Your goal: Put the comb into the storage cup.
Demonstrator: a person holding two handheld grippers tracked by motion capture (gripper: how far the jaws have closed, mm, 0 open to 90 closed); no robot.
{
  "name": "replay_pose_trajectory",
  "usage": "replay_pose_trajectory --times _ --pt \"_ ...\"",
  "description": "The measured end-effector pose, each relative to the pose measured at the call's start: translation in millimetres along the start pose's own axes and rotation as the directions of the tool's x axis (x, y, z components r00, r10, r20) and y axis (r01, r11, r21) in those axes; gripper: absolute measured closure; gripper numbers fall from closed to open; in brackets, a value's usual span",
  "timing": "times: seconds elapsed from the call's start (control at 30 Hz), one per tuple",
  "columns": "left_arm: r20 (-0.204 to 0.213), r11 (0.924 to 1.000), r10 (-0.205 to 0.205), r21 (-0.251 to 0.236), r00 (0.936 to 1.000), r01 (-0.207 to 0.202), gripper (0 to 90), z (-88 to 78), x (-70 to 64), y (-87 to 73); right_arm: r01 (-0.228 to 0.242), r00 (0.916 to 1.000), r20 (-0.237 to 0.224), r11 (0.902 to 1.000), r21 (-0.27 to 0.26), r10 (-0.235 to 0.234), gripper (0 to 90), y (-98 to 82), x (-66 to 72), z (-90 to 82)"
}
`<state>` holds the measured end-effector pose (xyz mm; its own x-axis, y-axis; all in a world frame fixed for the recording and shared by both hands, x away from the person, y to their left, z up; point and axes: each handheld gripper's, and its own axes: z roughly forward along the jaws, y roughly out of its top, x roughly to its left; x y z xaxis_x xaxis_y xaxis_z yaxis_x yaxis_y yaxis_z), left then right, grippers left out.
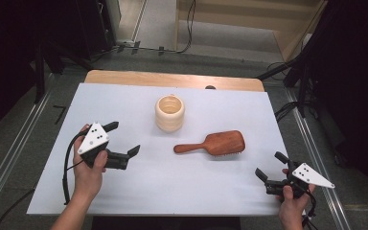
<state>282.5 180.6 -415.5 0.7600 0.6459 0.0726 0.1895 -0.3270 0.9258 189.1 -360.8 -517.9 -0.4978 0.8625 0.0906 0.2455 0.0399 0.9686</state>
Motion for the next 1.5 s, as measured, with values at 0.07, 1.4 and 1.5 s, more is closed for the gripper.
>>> replay_pose_trajectory --times 0.07,1.4,1.5 --pt "0.019 0.9998 0.014 0.012 0.9997 -0.014 0.0 7.3 -3.6 3.1 -0.005 1.0 -0.004 1.0 -0.008 0.005 0.0 -0.2 -1.2 -0.3" --pt "0.284 0.9717 0.111 0.17 0.9524 -0.164 12.6 116.6 -42.7 47.3 0.004 0.9997 -0.026 1.0 -0.004 -0.004 0.0 -0.6 -0.8 0.2" --pt "0.299 0.9638 0.126 0.189 0.9459 -0.188 13.0 124.2 -45.4 48.3 0.003 0.9997 -0.025 1.0 -0.002 -0.003 0.0 -0.6 -0.5 0.0"
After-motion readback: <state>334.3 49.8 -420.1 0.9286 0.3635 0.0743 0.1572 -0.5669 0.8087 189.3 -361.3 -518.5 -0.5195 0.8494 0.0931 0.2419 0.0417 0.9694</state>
